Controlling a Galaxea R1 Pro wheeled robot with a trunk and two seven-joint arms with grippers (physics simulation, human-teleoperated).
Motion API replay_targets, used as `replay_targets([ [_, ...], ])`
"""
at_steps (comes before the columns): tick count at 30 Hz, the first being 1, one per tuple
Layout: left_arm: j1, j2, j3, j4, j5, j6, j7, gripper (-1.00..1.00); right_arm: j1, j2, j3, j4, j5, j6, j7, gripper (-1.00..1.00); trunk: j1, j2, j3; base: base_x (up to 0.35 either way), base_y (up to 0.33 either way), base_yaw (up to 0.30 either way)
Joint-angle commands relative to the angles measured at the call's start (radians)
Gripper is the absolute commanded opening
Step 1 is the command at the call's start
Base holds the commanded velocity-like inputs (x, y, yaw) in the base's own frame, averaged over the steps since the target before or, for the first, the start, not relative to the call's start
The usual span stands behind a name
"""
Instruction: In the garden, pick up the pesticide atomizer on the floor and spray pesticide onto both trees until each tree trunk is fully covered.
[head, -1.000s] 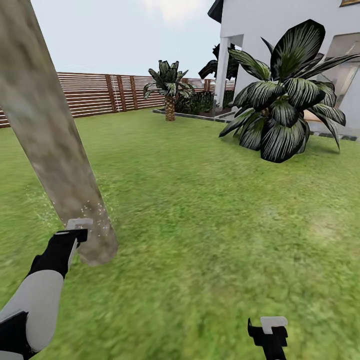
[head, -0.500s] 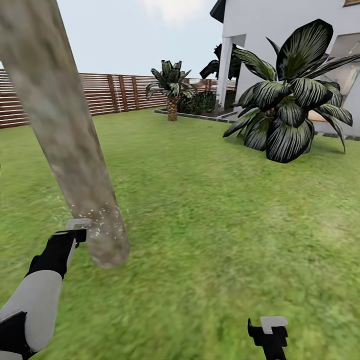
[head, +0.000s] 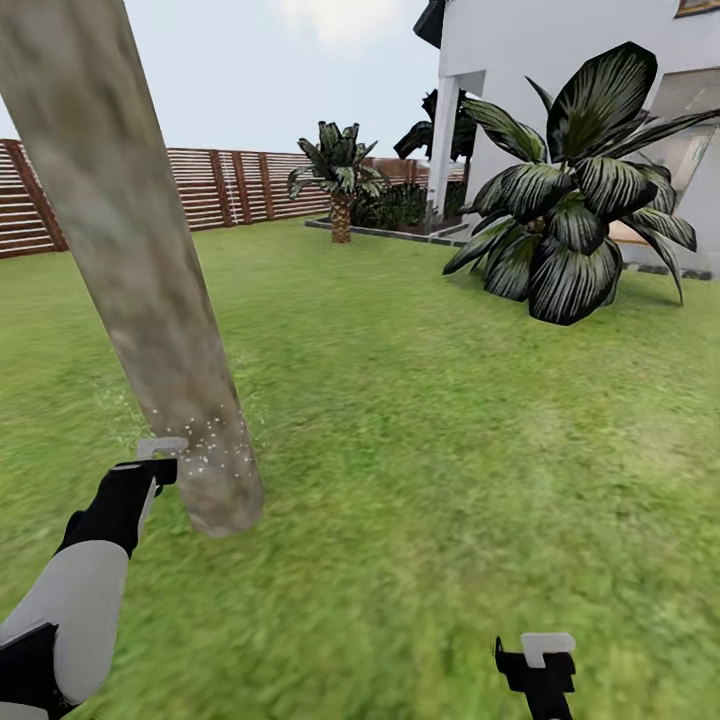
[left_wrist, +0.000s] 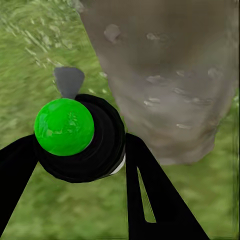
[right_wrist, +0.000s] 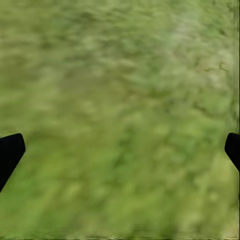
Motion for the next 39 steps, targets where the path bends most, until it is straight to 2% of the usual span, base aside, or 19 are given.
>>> replay_targets([
  [1, 0.0, 0.0, 0.0, 0.0, 0.0, -0.001, -0.001, -1.0, 0.0, 0.0, 0.0, 0.0, 0.0, 0.0, 0.001, 1.0, 0.0, 0.0, 0.0, -0.282, -0.084, -0.077],
  [5, 0.014, 0.0, 0.0, 0.015, 0.001, -0.004, -0.002, -1.0, 0.0, 0.0, 0.0, 0.0, 0.0, 0.0, 0.0, 1.0, 0.0, 0.0, 0.001, -0.307, -0.087, -0.019],
  [8, 0.092, 0.0, 0.0, 0.02, 0.002, -0.028, -0.009, -1.0, 0.0, 0.0, 0.0, 0.0, -0.001, 0.0, 0.0, 1.0, 0.0, 0.0, 0.001, -0.315, -0.084, -0.001],
  [10, 0.138, 0.001, -0.002, 0.024, 0.001, -0.082, -0.031, -1.0, 0.0, 0.001, 0.0, 0.0, -0.001, 0.0, 0.001, 1.0, 0.0, 0.0, 0.001, -0.315, -0.084, 0.0],
  [11, 0.176, 0.004, -0.005, 0.028, -0.001, -0.134, -0.089, -1.0, 0.0, 0.001, 0.001, -0.003, 0.0, 0.0, 0.003, 1.0, 0.0, 0.0, 0.001, -0.315, -0.084, 0.0],
  [14, 0.232, 0.018, -0.012, 0.026, -0.009, -0.167, -0.255, -1.0, 0.0, 0.004, 0.003, -0.008, 0.003, 0.001, 0.01, 1.0, 0.0, 0.0, 0.001, -0.315, -0.084, 0.0],
  [15, 0.243, 0.025, -0.014, 0.026, -0.011, -0.183, -0.316, -1.0, 0.0, 0.005, 0.014, -0.014, 0.018, 0.001, 0.022, 1.0, 0.0, 0.0, 0.001, -0.315, -0.083, 0.0],
  [16, 0.251, 0.044, -0.016, 0.027, -0.026, -0.235, -0.427, -1.0, 0.0, 0.006, 0.06, -0.058, 0.078, 0.003, 0.09, 1.0, 0.0, 0.0, 0.001, -0.315, -0.084, 0.0],
  [18, 0.254, 0.063, -0.019, 0.027, -0.092, -0.297, -0.571, -1.0, 0.0, 0.012, 0.094, -0.138, 0.145, 0.008, 0.214, 1.0, 0.0, 0.0, 0.001, -0.315, -0.083, 0.0],
  [21, 0.255, 0.07, -0.024, 0.026, -0.199, -0.326, -0.702, -1.0, -0.01, 0.014, 0.108, -0.19, 0.179, 0.053, 0.476, 1.0, 0.0, 0.0, 0.001, -0.315, -0.08, 0.0],
  [22, 0.255, 0.07, -0.037, 0.027, -0.241, -0.337, -0.746, -1.0, -0.029, 0.011, 0.109, -0.21, 0.187, 0.075, 0.588, 1.0, 0.0, 0.0, 0.001, -0.285, -0.051, 0.0],
  [23, 0.255, 0.07, -0.052, 0.027, -0.268, -0.349, -0.779, -1.0, -0.041, 0.01, 0.109, -0.23, 0.194, 0.085, 0.652, 1.0, 0.0, 0.0, 0.001, -0.263, -0.033, 0.0],
  [25, 0.255, 0.069, -0.099, 0.027, -0.331, -0.383, -0.897, -1.0, -0.063, 0.008, 0.11, -0.295, 0.236, 0.102, 0.831, 1.0, 0.0, 0.0, 0.001, -0.161, -0.013, 0.0],
  [28, 0.255, 0.068, -0.172, 0.026, -0.364, -0.4, -1.019, -1.0, -0.071, 0.011, 0.11, -0.384, 0.338, 0.108, 1.066, 1.0, 0.0, 0.0, 0.001, -0.034, -0.003, 0.0],
  [30, 0.255, 0.063, -0.254, 0.026, -0.37, -0.401, -1.04, -1.0, -0.072, 0.015, 0.11, -0.412, 0.369, 0.109, 1.138, 1.0, 0.0, 0.0, 0.001, -0.006, 0.0, 0.0],
  [32, 0.255, 0.057, -0.33, 0.026, -0.372, -0.402, -1.047, -1.0, -0.072, 0.027, 0.111, -0.421, 0.378, 0.108, 1.162, 1.0, 0.0, 0.0, 0.001, -0.001, 0.0, 0.0],
  [35, 0.255, 0.052, -0.346, 0.026, -0.371, -0.403, -1.045, -1.0, -0.072, 0.04, 0.112, -0.423, 0.38, 0.108, 1.165, 1.0, 0.0, 0.0, 0.001, 0.0, 0.0, 0.0],
  [38, 0.255, 0.027, -0.353, 0.026, -0.372, -0.404, -1.043, -1.0, -0.072, 0.049, 0.112, -0.423, 0.38, 0.108, 1.166, 1.0, 0.0, 0.0, 0.001, 0.0, 0.0, 0.0],
  [39, 0.255, 0.014, -0.374, 0.026, -0.373, -0.403, -1.042, -1.0, -0.072, 0.056, 0.112, -0.422, 0.381, 0.107, 1.166, 1.0, 0.0, 0.0, 0.001, 0.0, 0.0, 0.0],
])
